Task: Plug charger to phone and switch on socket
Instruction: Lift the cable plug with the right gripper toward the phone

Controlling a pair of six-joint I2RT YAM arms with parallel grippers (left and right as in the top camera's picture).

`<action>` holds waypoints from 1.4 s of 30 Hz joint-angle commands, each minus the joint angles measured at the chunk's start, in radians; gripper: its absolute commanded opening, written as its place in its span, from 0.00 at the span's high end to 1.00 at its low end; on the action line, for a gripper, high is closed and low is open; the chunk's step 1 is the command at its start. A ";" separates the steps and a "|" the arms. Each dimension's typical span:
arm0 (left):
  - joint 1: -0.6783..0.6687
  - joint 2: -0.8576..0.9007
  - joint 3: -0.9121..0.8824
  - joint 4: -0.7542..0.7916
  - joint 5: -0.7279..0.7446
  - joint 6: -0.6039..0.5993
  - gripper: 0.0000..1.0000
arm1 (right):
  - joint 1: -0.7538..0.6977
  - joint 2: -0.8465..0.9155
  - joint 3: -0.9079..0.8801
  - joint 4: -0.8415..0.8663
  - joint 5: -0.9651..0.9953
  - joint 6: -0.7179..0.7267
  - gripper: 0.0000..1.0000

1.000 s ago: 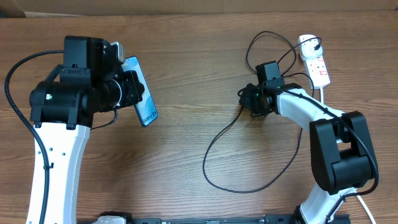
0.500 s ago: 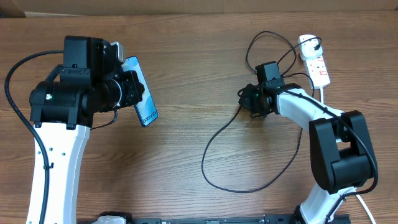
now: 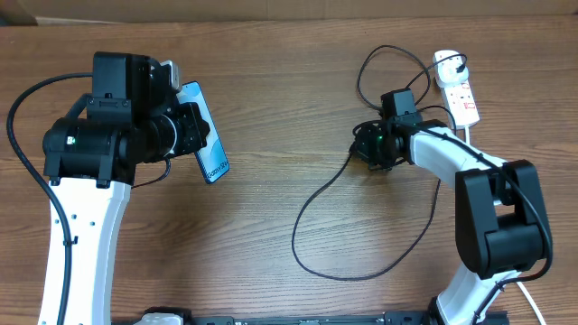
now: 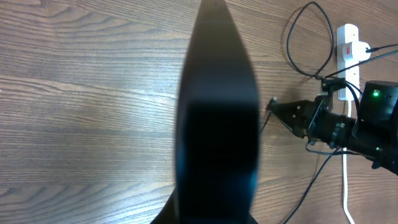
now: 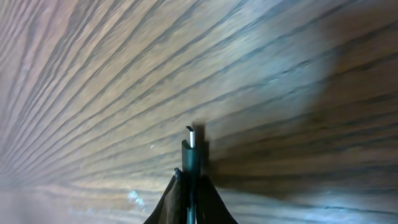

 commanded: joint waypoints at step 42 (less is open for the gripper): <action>-0.002 0.205 0.000 0.571 0.922 -0.306 0.96 | 0.034 -0.362 -0.003 -0.635 -1.225 -0.839 0.96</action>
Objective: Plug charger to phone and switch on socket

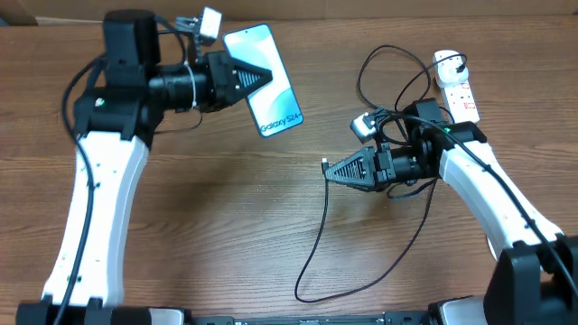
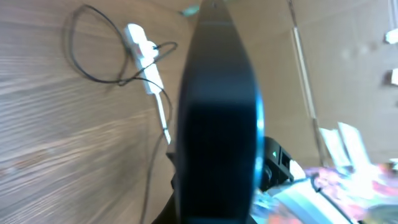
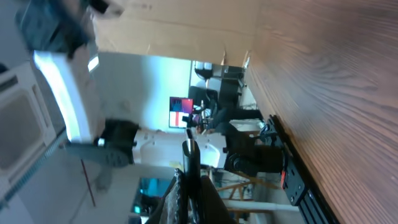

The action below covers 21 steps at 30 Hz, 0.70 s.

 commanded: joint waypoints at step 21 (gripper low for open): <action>-0.014 0.188 0.006 0.109 0.311 -0.088 0.96 | 0.106 -0.030 0.053 0.071 -0.039 0.017 0.96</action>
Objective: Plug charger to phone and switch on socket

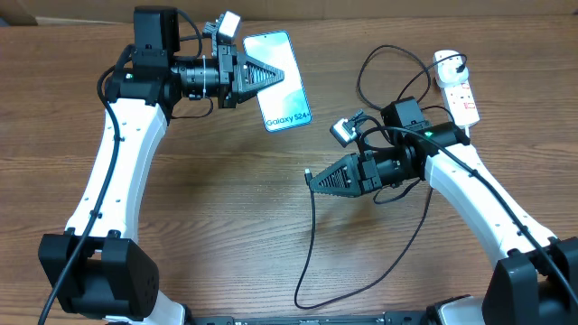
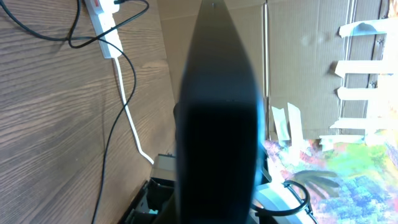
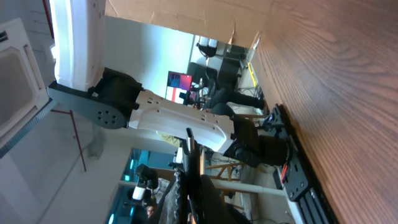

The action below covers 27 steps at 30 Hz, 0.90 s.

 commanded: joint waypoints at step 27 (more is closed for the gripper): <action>-0.034 -0.002 0.006 -0.159 -0.089 0.121 0.96 | 0.016 -0.019 0.074 0.110 -0.034 0.148 0.96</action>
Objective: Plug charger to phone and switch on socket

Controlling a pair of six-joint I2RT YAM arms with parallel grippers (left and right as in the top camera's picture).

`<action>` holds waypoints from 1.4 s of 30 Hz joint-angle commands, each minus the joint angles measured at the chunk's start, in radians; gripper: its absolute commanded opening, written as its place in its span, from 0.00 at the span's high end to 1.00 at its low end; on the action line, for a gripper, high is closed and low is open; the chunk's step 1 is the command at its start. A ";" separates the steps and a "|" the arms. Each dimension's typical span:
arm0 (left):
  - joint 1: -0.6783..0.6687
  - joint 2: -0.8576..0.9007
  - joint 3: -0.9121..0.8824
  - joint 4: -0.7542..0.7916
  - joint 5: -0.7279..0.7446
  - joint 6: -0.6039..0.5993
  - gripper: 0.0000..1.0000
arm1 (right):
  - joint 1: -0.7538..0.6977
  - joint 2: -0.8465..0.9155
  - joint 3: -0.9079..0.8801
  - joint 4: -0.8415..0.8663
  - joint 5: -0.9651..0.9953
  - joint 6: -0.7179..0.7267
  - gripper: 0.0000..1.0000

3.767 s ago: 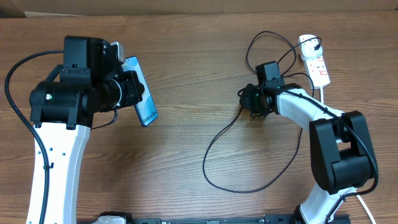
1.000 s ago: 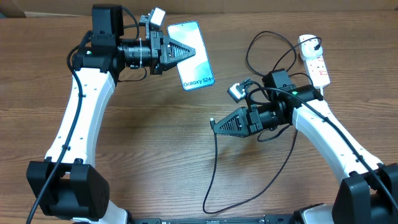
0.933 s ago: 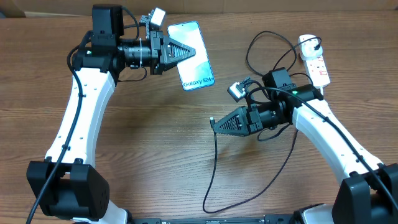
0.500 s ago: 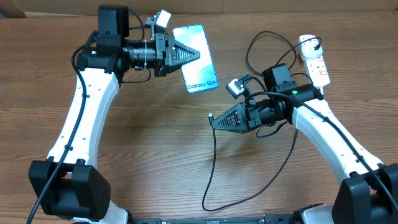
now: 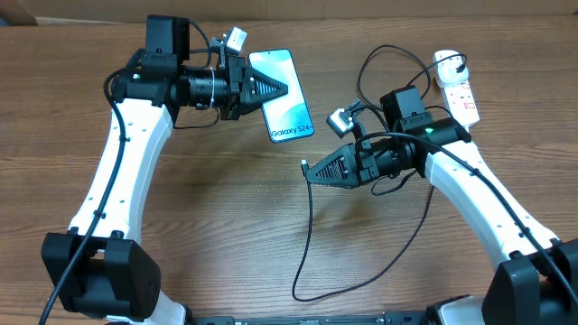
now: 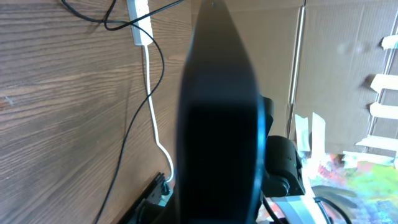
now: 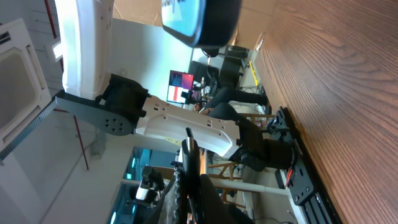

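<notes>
My left gripper [image 5: 260,90] is shut on the phone [image 5: 282,95], held flat above the table with its lit screen up and its bottom edge toward the right arm. In the left wrist view the phone [image 6: 217,118] fills the middle as a dark slab. My right gripper [image 5: 316,169] is shut on the charger plug [image 5: 305,164], raised off the table, tip pointing left, a little below and right of the phone. In the right wrist view the plug [image 7: 189,152] sticks up between the fingers, and the phone [image 7: 199,22] shows at the top. The black cable [image 5: 312,235] hangs to the table.
A white power strip [image 5: 456,86] lies at the table's back right with the charger adapter plugged in and cable loops [image 5: 388,72] beside it. The cable curves across the front middle of the table. Cardboard runs along the far edge.
The phone has moved a little lower and to the right, toward the plug. My right gripper has risen slightly with the plug, narrowing the gap to the phone's bottom edge.
First the phone was held at the left, and my right gripper was low at the table, shut on the plug. Then both arms were raised, the phone at the back middle. Since then phone and plug have come closer together in the air.
</notes>
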 commanded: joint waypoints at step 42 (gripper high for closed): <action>-0.028 0.006 0.006 0.008 0.059 0.050 0.96 | -0.018 -0.019 0.033 0.161 -0.034 0.108 0.96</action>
